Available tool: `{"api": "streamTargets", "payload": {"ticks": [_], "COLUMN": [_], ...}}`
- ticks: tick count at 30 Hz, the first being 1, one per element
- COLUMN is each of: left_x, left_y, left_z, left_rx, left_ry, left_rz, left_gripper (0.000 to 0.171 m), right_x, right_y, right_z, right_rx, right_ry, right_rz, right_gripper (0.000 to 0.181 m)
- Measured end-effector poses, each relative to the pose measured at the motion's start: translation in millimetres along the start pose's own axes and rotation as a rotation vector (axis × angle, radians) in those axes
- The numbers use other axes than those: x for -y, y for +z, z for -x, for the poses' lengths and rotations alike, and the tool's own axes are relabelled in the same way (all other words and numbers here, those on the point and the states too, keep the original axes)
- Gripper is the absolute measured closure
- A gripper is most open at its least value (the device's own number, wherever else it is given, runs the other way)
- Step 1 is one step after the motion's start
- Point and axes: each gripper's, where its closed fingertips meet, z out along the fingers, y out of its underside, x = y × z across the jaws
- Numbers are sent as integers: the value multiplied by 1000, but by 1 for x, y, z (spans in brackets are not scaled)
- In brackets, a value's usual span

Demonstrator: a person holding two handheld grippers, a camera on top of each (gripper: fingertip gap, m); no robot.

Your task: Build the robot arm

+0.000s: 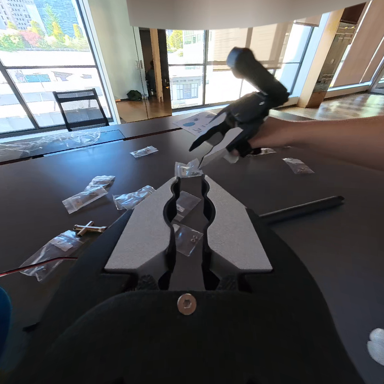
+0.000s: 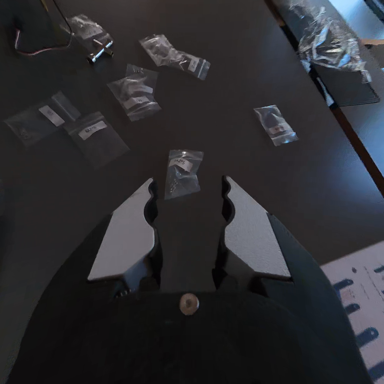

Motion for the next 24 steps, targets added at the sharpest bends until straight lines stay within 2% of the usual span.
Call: {"api": "streamTargets", "payload": {"ticks": [5, 6, 7, 8, 13, 18, 21, 24], "left_x": [-6, -7, -7, -6, -1, 8, 15, 28], "left_y": [-5, -6, -6, -7, -2, 15, 35, 63], "left_z": [-9, -9, -10, -10, -16, -44, -76, -120], "left_rx": [-47, -51, -53, -55, -73, -117, -163, -228], "left_ry": [-63, -65, -66, -66, -79, -71, -59, -77], "left_rz": [-11, -10, -13, -16, -25, -38, -41, -62], "left_gripper": [153, 153, 154, 154, 154, 155, 155, 155], "right_x": [-8, -10, -8, -8, -12, -16, -30, -60], "right_y": [20, 22, 23, 22, 7, -40, -85, -141], "right_z": [6, 8, 10, 11, 15, 9, 4, -4], "right_rx": [71, 86, 97, 101, 98, 40, 1, -49], "right_ry": [10, 26, 52, 74, 121, 138, 158, 181], "right_rz": [87, 97, 81, 76, 38, -46, -90, -115], "right_gripper": [125, 128, 140, 151, 156, 157, 157, 157]}}
